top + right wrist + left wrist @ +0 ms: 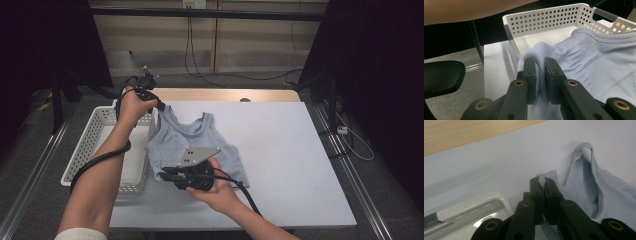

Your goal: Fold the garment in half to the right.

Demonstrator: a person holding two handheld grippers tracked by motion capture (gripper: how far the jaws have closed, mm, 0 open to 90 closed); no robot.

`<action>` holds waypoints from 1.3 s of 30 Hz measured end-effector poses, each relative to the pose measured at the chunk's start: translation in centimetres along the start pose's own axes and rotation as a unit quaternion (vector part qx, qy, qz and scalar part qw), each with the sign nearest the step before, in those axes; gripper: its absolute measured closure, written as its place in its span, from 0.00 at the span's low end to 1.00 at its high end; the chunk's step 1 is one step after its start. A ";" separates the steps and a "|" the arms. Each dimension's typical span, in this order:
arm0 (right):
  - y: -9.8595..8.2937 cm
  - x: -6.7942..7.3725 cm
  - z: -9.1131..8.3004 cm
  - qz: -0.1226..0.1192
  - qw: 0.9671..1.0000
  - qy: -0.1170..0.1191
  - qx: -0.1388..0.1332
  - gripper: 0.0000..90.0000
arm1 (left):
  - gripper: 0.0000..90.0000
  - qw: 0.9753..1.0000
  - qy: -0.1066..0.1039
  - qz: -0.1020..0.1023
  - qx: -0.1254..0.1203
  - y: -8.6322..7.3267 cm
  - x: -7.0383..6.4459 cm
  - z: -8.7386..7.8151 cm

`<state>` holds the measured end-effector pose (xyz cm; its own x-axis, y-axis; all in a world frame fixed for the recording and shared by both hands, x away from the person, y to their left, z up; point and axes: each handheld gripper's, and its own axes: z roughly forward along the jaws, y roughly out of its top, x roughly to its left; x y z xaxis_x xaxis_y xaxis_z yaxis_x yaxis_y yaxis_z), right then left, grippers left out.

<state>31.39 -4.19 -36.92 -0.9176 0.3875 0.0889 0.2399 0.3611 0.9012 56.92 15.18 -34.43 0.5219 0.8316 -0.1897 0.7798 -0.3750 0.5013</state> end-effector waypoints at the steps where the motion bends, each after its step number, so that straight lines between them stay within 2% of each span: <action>1: 0.0 0.0 0.1 0.000 1.000 0.002 0.000 0.90 | 0.97 1.000 0.002 -0.003 -0.002 0.0 0.0 0.0; 10: 0.1 0.0 0.3 0.000 1.000 0.004 0.000 0.90 | 0.97 1.000 0.006 -0.005 0.000 -0.2 0.2 -0.1; 31: 0.6 0.3 1.2 0.000 1.000 0.017 -0.008 0.90 | 0.97 1.000 0.019 0.005 0.005 -0.2 0.8 -1.1; 34: 0.8 0.3 1.4 -0.003 1.000 0.019 -0.009 0.90 | 0.97 1.000 0.017 -0.002 0.002 -0.1 0.8 -1.3; 39: 0.8 0.4 1.7 -0.001 1.000 0.023 -0.010 0.90 | 0.97 1.000 0.021 0.001 0.004 -0.1 1.0 -1.7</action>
<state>31.74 -2.32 -36.90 -0.9319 0.3472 0.1051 0.2311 0.3448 0.9098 56.83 16.76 -33.26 0.5086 0.8472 -0.1537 0.7817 -0.3795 0.4949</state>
